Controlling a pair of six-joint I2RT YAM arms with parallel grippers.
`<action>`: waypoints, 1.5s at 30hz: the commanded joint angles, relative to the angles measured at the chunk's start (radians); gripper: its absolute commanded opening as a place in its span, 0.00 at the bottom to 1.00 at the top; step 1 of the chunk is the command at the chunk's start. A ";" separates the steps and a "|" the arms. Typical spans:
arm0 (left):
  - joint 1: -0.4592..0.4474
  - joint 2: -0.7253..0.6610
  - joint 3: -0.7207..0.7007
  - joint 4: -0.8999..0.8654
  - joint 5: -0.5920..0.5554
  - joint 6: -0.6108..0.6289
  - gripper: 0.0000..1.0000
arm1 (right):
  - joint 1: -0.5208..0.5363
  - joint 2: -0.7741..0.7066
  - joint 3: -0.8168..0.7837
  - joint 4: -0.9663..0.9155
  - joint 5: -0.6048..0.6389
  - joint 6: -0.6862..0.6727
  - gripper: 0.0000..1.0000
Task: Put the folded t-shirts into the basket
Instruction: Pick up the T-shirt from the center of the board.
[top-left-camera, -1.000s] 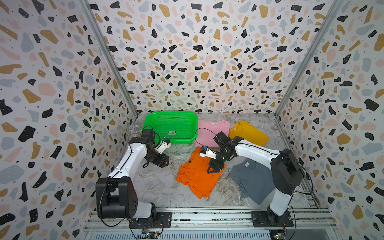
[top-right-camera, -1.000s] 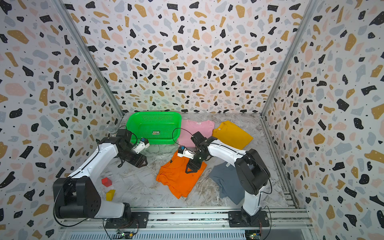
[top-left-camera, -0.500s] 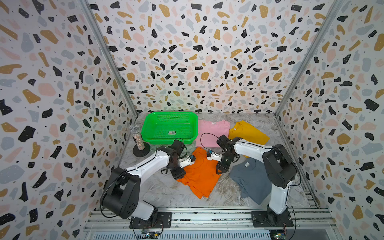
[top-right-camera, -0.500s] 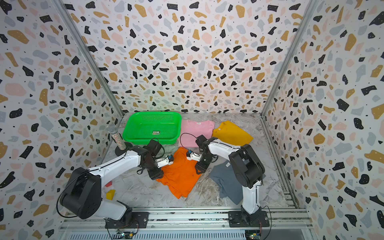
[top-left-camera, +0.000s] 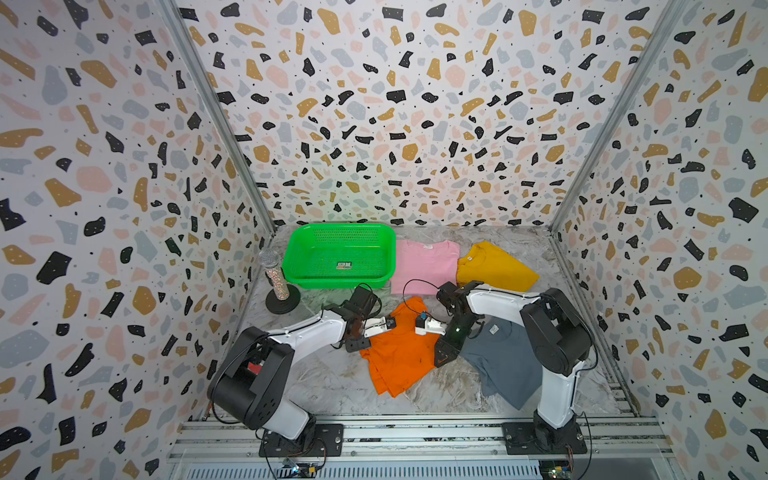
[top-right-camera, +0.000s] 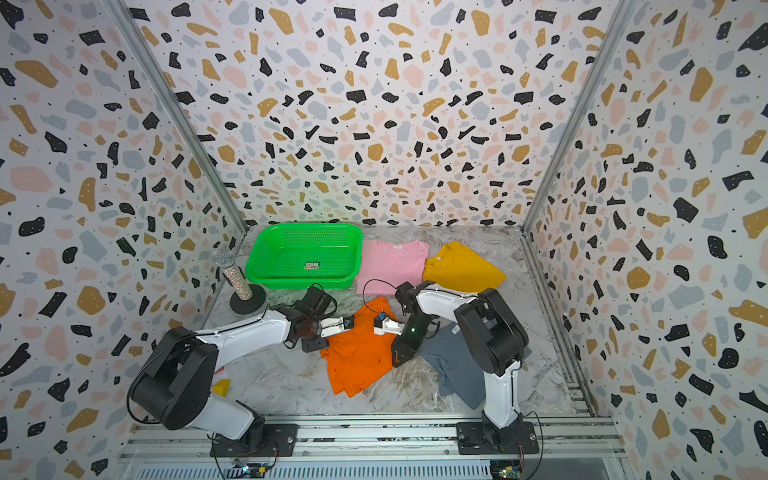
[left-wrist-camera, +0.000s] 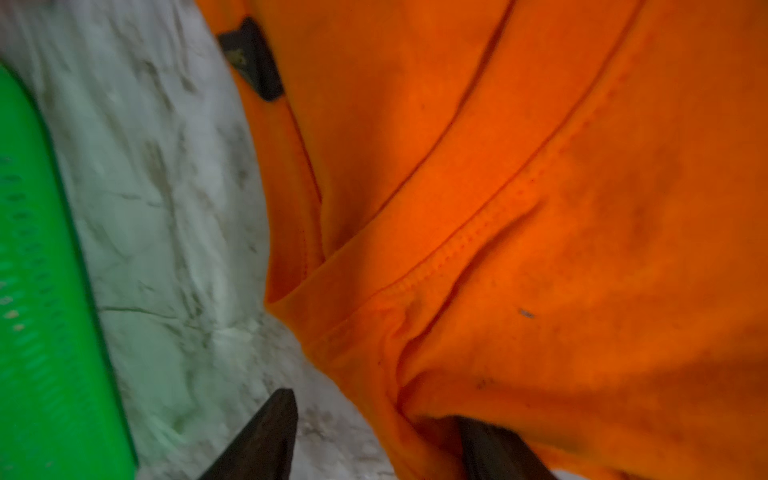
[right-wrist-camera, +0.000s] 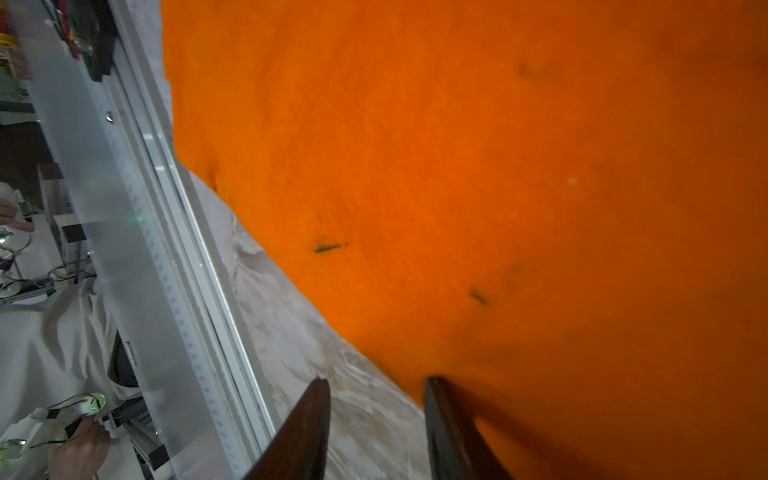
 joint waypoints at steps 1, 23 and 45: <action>0.036 0.070 -0.020 0.183 -0.074 0.142 0.65 | 0.016 -0.045 0.007 -0.057 -0.171 -0.028 0.44; 0.231 0.231 0.370 -0.463 0.454 -0.433 0.68 | -0.108 0.126 0.322 0.281 0.296 0.348 0.70; 0.199 0.248 0.317 -0.316 0.489 -0.532 0.05 | -0.069 0.167 0.314 0.414 0.147 0.457 0.12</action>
